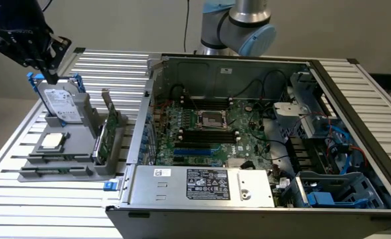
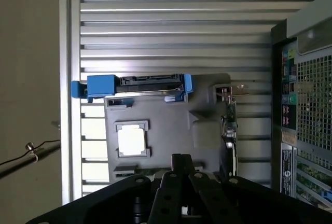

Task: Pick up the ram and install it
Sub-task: 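Reach for the ram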

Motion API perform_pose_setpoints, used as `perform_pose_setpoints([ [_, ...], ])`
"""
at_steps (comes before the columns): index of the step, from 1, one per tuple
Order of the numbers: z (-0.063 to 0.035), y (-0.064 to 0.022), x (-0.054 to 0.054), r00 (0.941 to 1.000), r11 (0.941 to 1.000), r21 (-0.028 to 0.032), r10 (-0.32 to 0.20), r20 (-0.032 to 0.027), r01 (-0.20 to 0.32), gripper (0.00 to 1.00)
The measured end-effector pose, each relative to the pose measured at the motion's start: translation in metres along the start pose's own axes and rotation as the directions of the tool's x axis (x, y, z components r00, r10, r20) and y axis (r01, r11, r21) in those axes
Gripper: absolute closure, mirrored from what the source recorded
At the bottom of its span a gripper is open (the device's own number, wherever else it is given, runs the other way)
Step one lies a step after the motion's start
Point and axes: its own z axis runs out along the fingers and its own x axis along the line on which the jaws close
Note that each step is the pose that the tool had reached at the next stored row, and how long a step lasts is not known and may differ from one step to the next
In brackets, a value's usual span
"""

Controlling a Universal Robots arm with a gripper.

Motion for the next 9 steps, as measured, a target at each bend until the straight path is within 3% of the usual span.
perform_pose_setpoints([
  [2,0.0001,0.0,0.0,0.9998,0.9998,0.0056,-0.019,-0.0074,0.02,0.89],
  [3,0.0002,-0.0001,0.0,0.9995,0.9994,0.0145,-0.03,-0.0091,0.03,0.89],
  [5,0.0002,-0.0001,0.0002,0.9989,0.9981,0.0408,-0.045,-0.0112,0.046,0.89],
  [9,0.0002,0.0,0.0004,0.9976,0.992,0.1062,-0.067,-0.0161,0.069,0.89],
])
